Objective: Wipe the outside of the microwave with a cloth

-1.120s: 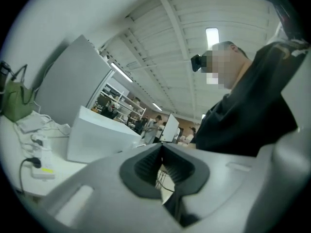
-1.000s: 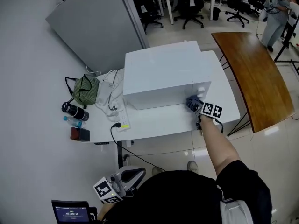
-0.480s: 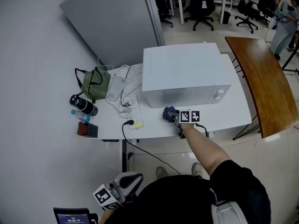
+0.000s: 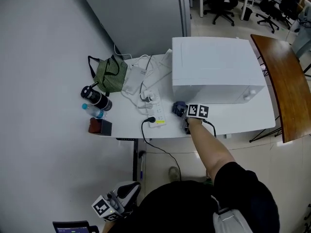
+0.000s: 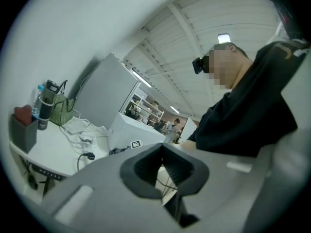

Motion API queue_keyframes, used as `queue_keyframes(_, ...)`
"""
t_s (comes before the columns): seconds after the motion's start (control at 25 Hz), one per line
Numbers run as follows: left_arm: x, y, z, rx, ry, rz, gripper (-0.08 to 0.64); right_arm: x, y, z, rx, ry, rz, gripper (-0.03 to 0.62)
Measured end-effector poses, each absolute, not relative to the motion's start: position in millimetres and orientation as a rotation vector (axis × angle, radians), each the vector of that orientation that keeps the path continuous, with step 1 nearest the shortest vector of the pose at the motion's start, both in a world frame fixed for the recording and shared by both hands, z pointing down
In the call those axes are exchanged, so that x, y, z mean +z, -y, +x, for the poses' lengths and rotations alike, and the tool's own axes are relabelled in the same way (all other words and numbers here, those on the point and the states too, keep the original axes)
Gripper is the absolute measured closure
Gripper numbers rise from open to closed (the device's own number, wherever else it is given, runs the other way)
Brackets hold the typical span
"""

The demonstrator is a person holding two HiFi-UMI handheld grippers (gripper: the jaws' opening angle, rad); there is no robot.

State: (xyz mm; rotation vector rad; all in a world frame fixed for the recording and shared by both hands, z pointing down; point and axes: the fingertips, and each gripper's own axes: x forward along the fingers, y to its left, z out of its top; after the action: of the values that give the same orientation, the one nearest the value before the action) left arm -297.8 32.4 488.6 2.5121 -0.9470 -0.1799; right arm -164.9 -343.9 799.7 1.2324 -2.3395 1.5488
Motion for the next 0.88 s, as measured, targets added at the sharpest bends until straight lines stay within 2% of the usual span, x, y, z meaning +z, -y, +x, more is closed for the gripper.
queue_keyframes(0.2,476.8,-13.1,-232.5,-0.16,0.84,2.573,0.557,805.5,339.1,-65.7,1.572,2.276,1.358,0.469)
queue_keyframes(0.48,456.3,4.0,-84.1,-0.129,0.628,2.646,0.557,813.4,322.9,200.4,1.537,2.118,1.698,0.469)
queue_keyframes(0.6,451.4,7.2,-36.1,-0.086,0.57,2.675,0.557,803.5,321.8,292.5,1.509,2.093,1.853,0.469)
queue_keyframes(0.72,441.6,12.4,-3.9,-0.076,0.557,2.712,0.557,774.9,319.7,338.0,1.456,2.186,1.842,0.469)
queue_keyframes(0.88,421.8,20.9,30.3,-0.112,0.531,2.78,0.557,731.4,279.5,320.2,1.402,2.438,1.497,0.468)
